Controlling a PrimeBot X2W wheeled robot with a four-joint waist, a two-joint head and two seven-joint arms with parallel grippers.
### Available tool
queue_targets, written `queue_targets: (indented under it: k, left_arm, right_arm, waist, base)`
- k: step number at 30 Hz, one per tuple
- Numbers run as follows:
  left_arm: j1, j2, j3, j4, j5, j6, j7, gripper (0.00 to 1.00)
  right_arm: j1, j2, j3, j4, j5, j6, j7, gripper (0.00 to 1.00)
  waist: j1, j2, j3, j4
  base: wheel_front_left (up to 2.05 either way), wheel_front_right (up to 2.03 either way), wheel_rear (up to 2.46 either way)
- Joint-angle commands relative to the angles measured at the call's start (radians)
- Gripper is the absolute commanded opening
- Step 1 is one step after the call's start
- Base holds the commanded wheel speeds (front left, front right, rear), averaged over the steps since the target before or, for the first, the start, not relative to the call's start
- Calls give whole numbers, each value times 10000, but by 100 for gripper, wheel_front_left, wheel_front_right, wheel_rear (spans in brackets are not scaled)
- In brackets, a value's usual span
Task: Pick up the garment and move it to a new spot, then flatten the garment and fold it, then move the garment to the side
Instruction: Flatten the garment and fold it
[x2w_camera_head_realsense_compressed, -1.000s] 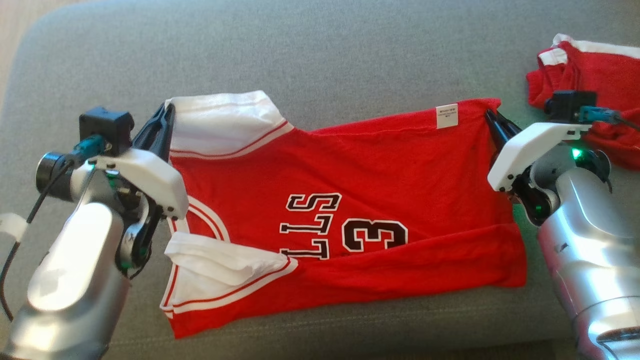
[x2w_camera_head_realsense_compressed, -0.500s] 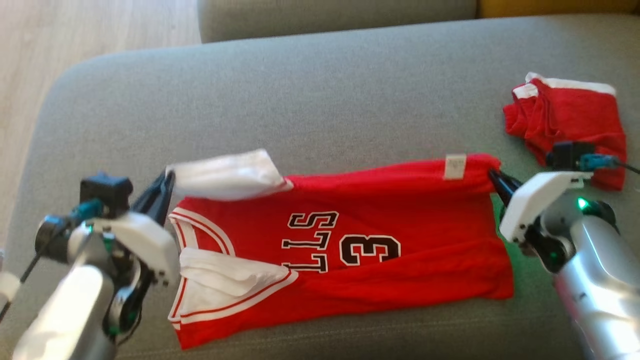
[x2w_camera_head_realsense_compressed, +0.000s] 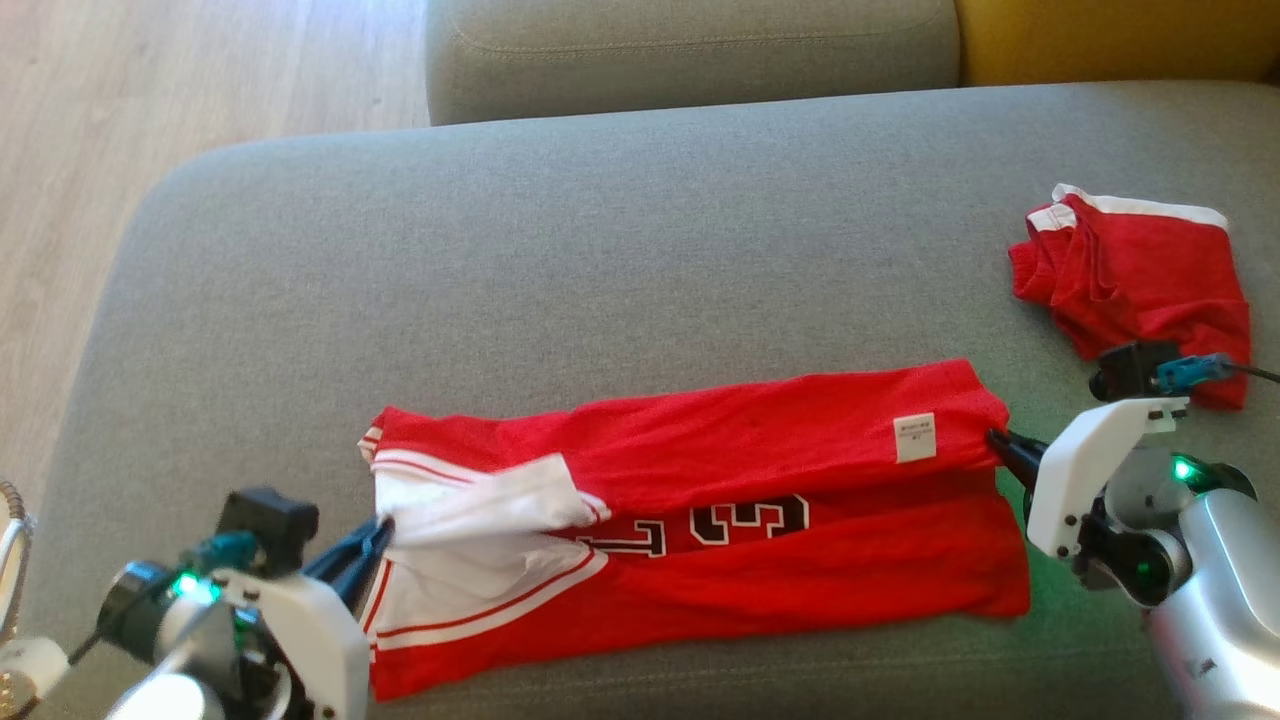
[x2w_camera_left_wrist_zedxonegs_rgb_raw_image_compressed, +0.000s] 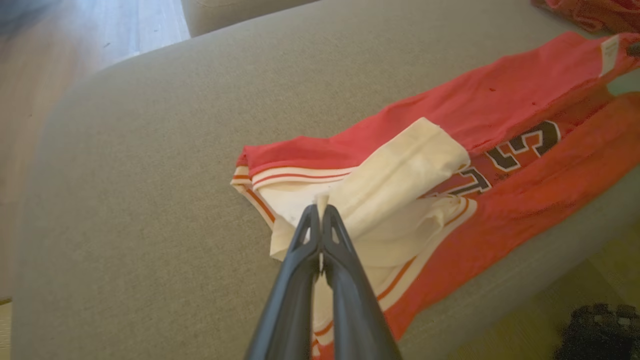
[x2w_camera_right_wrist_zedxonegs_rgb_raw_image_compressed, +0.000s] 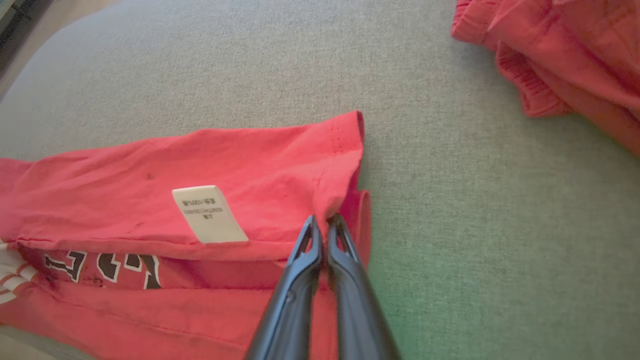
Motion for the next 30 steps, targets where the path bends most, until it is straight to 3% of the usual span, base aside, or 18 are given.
queue_targets:
  k: [1,12,24,25,26,27,28,29,30]
  left_arm:
    - [-303,478,374,-482,-48,-79,141,0]
    - [32,820,165,-840,26,-29,530,0]
    - [157,830,-180,-566,154,-81,612,0]
    - [146,824,-207,-534,179,-84,601,0]
    - [134,810,-223,-504,188,-80,591,0]
    - [127,791,-230,-479,177,-71,587,0]
    - [125,768,-236,-448,131,-58,614,24]
    - [111,778,-226,-457,146,-39,601,54]
    - [89,772,-178,-473,159,23,556,100]
  right_arm:
    - [-61,-197,13,-637,-24,-2,276,0]
    - [821,-151,-416,-2195,-378,-2,2029,0]
    - [1418,107,-733,-3054,-691,-2,2913,0]
    - [1461,126,-749,-3097,-716,-2,2955,38]
    - [1504,138,-795,-3119,-781,-2,2986,100]
    - [1540,160,-838,-3148,-847,-2,2996,100]
    - [1602,207,-898,-3212,-949,-2,2990,100]
    - [1628,236,-935,-3245,-980,-2,2974,100]
    - [1642,271,-984,-3295,-997,-2,2942,100]
  waist:
    - [1,-1,-21,18]
    - [1,-1,-111,-21]
    - [1,-1,-92,-75]
    - [1,-1,-92,-70]
    - [1,-1,-99,-64]
    - [1,-1,-107,-56]
    - [1,-1,-134,-39]
    - [1,-1,-152,-32]
    - [1,-1,-172,-26]
  base:
    - [0,0,0]
    - [0,0,0]
    - [0,0,0]
    - [0,0,0]
    - [0,0,0]
    - [0,0,0]
    - [0,0,0]
    - [0,0,0]
    - [0,0,0]
